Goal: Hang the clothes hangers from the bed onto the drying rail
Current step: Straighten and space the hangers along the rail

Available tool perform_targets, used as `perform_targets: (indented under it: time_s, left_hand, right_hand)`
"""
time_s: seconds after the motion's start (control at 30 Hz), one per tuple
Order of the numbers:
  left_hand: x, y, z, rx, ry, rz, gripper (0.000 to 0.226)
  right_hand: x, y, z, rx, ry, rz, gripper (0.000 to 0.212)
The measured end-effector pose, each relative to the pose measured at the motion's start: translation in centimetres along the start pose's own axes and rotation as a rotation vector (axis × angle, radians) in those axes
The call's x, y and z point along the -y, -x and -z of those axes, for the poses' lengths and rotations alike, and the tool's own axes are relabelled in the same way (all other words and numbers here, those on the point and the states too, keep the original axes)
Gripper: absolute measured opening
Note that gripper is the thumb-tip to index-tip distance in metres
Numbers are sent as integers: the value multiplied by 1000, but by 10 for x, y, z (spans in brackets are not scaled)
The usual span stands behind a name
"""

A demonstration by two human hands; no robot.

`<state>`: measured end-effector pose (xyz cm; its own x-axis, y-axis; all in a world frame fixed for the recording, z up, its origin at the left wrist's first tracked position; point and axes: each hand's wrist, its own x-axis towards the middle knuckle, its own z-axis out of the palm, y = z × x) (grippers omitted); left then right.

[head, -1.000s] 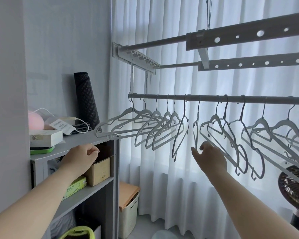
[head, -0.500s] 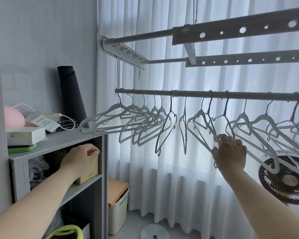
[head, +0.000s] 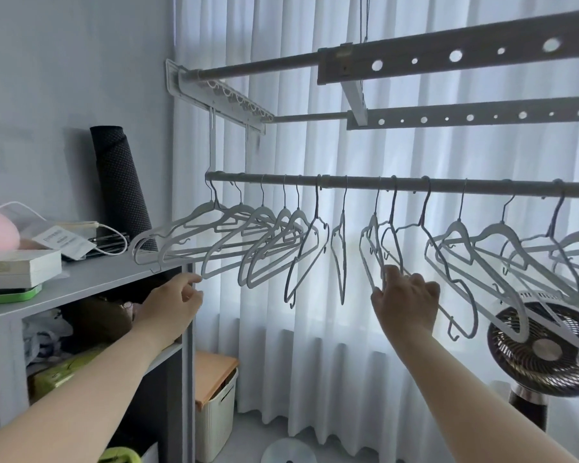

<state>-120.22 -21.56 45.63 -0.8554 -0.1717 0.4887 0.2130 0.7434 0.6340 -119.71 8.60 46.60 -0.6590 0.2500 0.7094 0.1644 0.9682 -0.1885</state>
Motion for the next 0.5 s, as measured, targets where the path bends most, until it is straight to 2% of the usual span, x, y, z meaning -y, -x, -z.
perform_targets:
  time_s: [0.13,0.27,0.33,0.5]
  left_hand:
    - [-20,-5,-18,42,94,-41,39]
    - [-29,-15,-35,158,162,-47,45]
    - [-34,-16,-43,206,216,-43,46]
    - [-45,-20,-57,244,342,-43,44]
  right_hand:
    - [-4,0,-1,-61,-60,39,32]
    - [-18,2,2,-293,-231,31,35]
    - [-23,2,8,-225,-363,-53,31]
    - [-31,-2,13,-34,-480,-164,45]
